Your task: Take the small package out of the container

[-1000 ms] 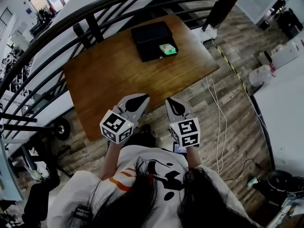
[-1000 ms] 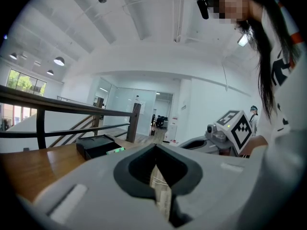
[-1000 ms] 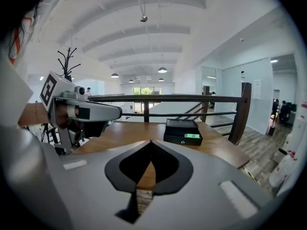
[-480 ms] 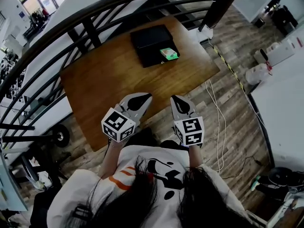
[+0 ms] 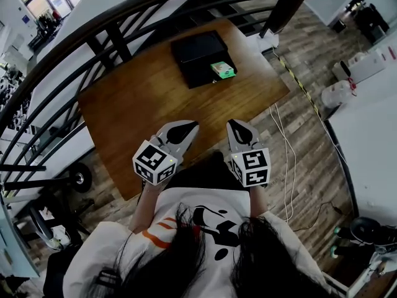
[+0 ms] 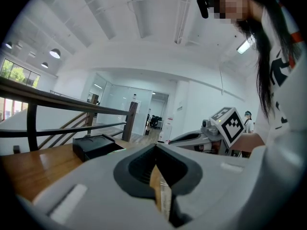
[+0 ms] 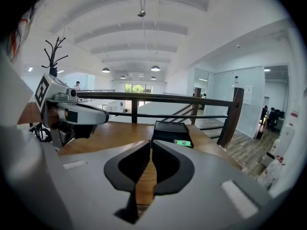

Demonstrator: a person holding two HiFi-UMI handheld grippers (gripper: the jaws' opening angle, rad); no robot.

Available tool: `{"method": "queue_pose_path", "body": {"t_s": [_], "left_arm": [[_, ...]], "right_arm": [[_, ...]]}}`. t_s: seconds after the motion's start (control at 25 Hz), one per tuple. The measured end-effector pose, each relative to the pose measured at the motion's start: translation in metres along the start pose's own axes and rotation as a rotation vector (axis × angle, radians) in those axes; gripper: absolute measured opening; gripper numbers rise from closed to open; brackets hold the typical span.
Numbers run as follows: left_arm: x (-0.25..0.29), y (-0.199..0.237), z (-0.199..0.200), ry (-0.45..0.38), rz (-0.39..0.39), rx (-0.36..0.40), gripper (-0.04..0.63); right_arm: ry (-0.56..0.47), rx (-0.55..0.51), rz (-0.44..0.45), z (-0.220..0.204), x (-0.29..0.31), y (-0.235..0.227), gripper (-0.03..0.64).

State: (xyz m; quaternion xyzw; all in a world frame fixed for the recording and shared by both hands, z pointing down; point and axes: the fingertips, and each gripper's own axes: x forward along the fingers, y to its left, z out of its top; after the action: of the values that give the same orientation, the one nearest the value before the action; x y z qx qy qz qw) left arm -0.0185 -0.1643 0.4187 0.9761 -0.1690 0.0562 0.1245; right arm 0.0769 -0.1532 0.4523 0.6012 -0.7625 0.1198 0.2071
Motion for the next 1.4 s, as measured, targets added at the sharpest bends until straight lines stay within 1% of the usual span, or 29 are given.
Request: {"method": "queue_pose_path", "body": {"t_s": [0.16,0.32,0.64,0.8,1.08,1.32,1.4], "left_arm": [[0.004,0.008,-0.002,0.006,0.020,-0.005,0.000],[0.011,0.022,0.000,0.003,0.060,-0.009,0.000],[0.036,0.049,0.014,-0.013,0.132,-0.027,0.000],[0.055,0.059,0.017,-0.011,0.145,-0.040,0.000],[0.091,0.075,0.013,0.012,0.170,-0.067,0.000],[0.081,0.093,0.018,0.016,0.178,-0.072,0.000],[0.083,0.097,0.017,0.020,0.181,-0.075,0.000]], "right_arm": [[0.003,-0.020,0.019,0.001,0.013,-0.004,0.041],[0.013,-0.050,0.051,0.001,0.030,-0.011,0.060],[0.028,-0.097,0.105,0.013,0.065,-0.042,0.073],[0.039,-0.108,0.122,0.014,0.083,-0.060,0.075],[0.086,-0.118,0.169,0.001,0.116,-0.091,0.092],[0.107,-0.164,0.194,0.004,0.137,-0.077,0.110],[0.120,-0.191,0.210,-0.001,0.144,-0.078,0.151]]}}
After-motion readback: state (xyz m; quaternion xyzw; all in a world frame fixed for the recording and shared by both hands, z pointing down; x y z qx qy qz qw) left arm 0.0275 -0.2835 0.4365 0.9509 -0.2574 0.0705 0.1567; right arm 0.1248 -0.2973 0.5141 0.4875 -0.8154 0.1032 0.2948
